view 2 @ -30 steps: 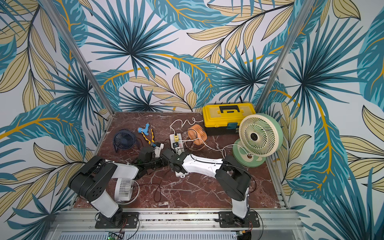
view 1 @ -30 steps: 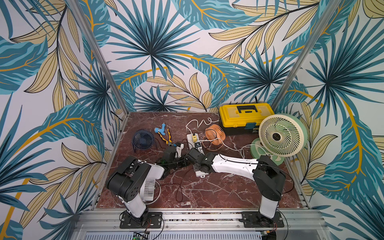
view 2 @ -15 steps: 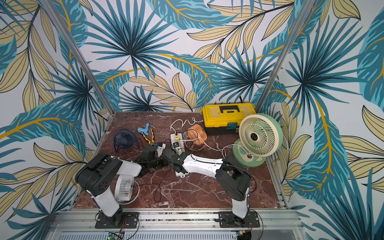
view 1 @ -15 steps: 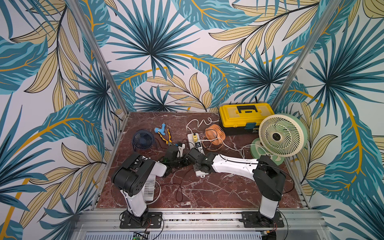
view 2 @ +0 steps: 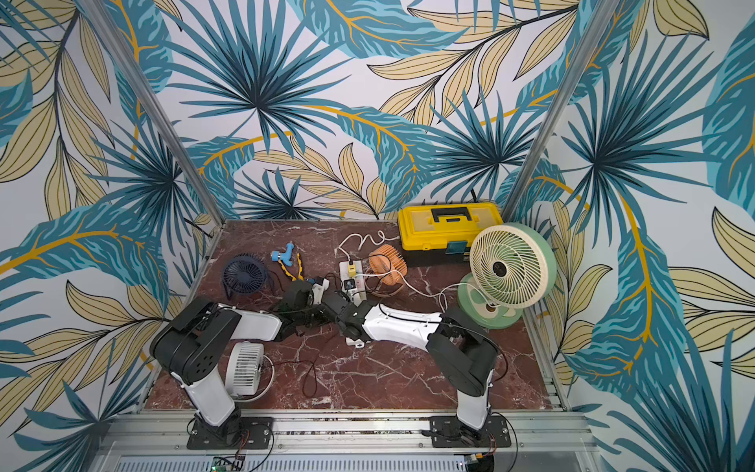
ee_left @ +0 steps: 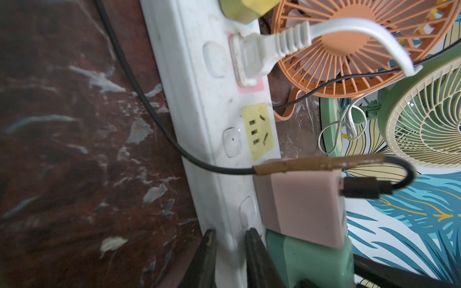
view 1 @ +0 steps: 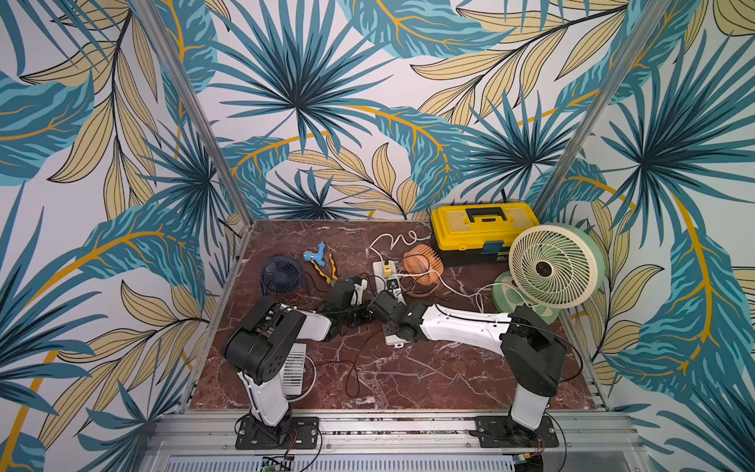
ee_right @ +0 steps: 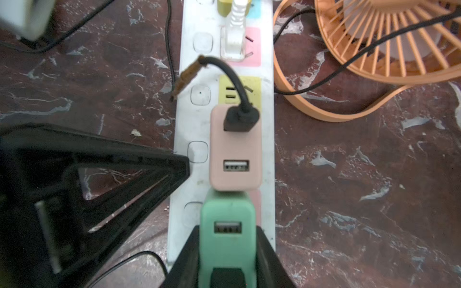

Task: Unplug the desk fan from the power strip
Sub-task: Remove the plug from the socket.

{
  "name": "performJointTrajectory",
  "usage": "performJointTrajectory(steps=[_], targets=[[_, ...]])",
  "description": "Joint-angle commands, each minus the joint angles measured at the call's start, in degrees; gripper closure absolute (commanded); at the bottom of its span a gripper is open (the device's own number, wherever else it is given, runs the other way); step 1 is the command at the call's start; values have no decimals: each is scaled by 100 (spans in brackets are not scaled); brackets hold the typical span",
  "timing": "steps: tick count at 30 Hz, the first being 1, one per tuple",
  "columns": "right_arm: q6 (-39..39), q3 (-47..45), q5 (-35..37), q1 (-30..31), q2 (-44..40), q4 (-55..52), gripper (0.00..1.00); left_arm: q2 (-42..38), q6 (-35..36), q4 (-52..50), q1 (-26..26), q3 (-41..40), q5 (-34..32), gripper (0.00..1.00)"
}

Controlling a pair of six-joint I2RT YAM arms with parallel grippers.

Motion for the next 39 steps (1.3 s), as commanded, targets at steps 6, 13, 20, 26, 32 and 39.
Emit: performJointTrajectory(steps=[6, 13, 20, 26, 32, 39], targets=[[107, -451, -986, -178, -227, 767, 90, 83, 533, -1213, -187, 322, -359, 75], [-194, 465, 343, 148, 165, -624, 91, -28, 693, -1588, -196, 448, -567, 75], [-265, 471, 283, 130, 74, -548, 91, -10, 881, -1971, -195, 638, -676, 74], [202, -342, -677, -285, -347, 359, 92, -1, 928, -2146, -191, 692, -757, 74], [176, -105, -559, -207, -266, 57, 92, -11, 1021, -2323, -197, 787, -812, 74], [-160, 546, 191, 13, 3, -823, 92, 11, 1026, -2422, -198, 830, -897, 74]])
